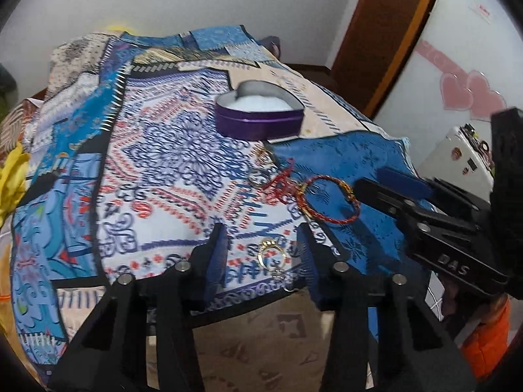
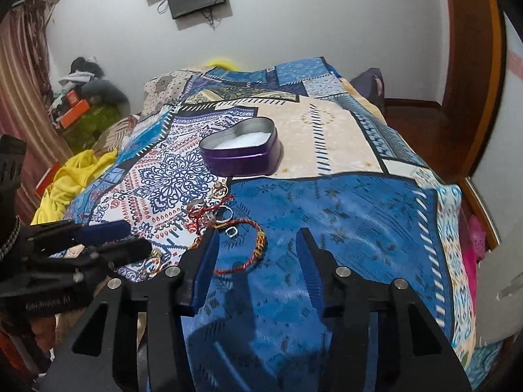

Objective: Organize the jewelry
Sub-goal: 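Grasp the gold beaded bracelet with the right tool while the left tool grasps a small gold ring, then lower the bracelet into the purple heart tin with the right tool while the left tool drops its ring in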

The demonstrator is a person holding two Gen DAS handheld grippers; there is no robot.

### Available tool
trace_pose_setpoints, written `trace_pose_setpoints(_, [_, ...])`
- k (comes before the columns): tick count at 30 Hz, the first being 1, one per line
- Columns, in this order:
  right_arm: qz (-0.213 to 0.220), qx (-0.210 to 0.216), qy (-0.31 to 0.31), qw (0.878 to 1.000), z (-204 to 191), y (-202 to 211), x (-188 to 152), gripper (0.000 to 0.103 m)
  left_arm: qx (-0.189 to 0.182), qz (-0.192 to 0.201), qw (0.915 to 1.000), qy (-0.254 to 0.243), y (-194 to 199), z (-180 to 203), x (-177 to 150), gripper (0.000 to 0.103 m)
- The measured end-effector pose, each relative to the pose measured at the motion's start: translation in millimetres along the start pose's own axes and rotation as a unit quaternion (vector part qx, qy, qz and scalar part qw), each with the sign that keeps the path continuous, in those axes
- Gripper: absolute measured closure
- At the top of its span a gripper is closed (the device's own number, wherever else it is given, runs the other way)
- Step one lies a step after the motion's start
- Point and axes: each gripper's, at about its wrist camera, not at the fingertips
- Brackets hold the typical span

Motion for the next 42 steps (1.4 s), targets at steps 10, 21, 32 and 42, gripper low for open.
trace_pose_setpoints(10, [-0.045, 0.003, 0.014, 0.999, 6.0, -24.0, -6.5, 0.081, -0.008, -0.017, 0.9998, -0.001, -11.1, 1.9, -2.2, 0.079])
trace_pose_setpoints(21, [-0.042, -0.006, 0.021, 0.999, 6.3, -27.2, -4.3, 0.097, -0.006, -0.007, 1.0, -0.002, -9.2, 2.9, -0.7, 0.097])
trace_pose_setpoints(32, [-0.001, -0.003, 0.026, 1.0, -5.2, -3.8, 11.5, 0.097, -0.005, 0.047, 0.9989, 0.003, 22.7, -7.2, 22.4, 0.097])
trace_pose_setpoints(42, [0.046, -0.009, 0.045, 0.998, -14.7, 8.3, 39.6, 0.097, 0.005, 0.09, 0.9959, 0.002, 39.6, -15.5, 51.2, 0.097])
Point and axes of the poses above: each gripper's, at about its wrist camera, not at the fingertips, and y roughly against the way its jaws point, z to its right, x to its top, and after that the axes turned 12 degrees about x, right-handed
